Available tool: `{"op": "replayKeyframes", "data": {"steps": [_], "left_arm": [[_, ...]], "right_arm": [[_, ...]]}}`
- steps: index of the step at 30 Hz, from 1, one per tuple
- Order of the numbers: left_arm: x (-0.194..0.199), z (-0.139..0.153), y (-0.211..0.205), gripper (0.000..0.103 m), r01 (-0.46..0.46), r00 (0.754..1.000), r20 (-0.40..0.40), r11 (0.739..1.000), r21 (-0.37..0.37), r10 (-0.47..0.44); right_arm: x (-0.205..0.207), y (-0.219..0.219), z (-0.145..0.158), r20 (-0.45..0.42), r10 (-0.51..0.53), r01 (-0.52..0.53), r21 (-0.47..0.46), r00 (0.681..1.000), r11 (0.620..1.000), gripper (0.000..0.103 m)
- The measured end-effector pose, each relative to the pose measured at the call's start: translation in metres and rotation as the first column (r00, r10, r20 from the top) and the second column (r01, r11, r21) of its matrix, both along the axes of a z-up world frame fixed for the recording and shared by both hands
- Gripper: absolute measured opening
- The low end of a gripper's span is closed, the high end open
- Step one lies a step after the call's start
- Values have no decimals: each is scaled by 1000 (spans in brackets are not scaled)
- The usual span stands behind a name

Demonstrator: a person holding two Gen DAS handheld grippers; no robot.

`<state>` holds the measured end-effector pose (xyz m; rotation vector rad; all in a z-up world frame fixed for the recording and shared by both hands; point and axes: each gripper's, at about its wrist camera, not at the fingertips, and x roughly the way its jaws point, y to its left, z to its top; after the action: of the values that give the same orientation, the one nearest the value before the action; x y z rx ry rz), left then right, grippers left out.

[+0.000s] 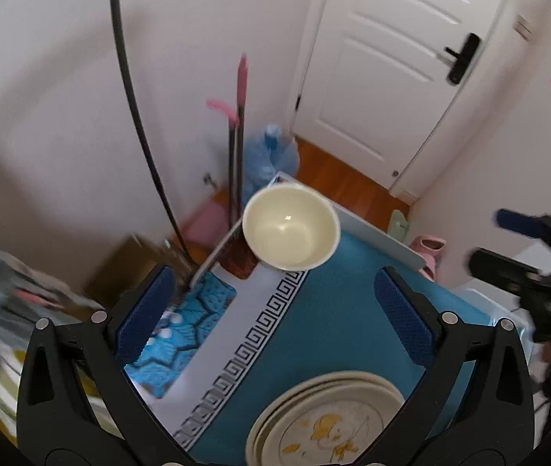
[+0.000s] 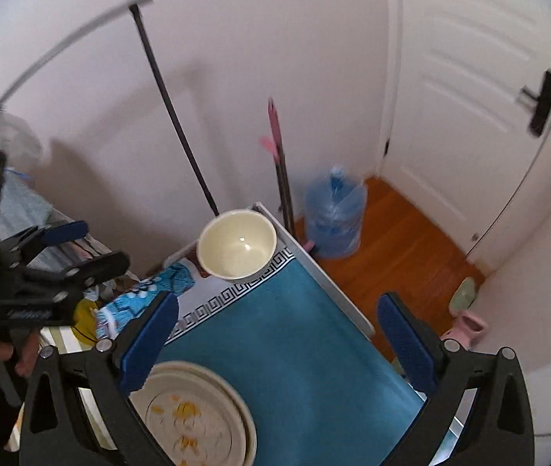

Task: Organize plates and bowls
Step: 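Open both grippers and move them to the cream bowl, then close both grippers on the cream bowl rim and lift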

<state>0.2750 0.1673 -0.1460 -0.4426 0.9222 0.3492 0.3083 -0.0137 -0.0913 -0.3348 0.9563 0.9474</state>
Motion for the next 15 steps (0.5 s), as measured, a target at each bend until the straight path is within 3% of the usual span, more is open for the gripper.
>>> {"op": "replayKeyframes", "data": {"steps": [2, 4, 6, 10, 12, 15], "left_arm": [[10, -26, 12, 100, -17, 1000, -12, 997, -75, 16], [22, -55, 22, 91, -29, 999, -24, 988, -152, 26], [34, -80, 32, 73, -41, 998, -46, 978, -205, 33], [47, -115, 43, 60, -59, 996, -85, 964, -259, 38], [53, -127, 48, 47, -66, 995, -96, 957, -283, 40], [61, -138, 52, 33, -68, 994, -101, 950, -306, 38]], "right_arm": [[17, 23, -28, -53, 9, -9, -4, 999, 1000, 101], [32, 44, -56, -108, 7, -8, -9, 994, 1000, 98], [43, 57, -78, -148, -3, 0, -17, 989, 1000, 84], [56, 76, -115, -234, -27, 22, -27, 972, 999, 68], [60, 83, -129, -267, -31, 23, -35, 963, 999, 58], [64, 88, -141, -288, -40, 28, -46, 957, 999, 52]]}}
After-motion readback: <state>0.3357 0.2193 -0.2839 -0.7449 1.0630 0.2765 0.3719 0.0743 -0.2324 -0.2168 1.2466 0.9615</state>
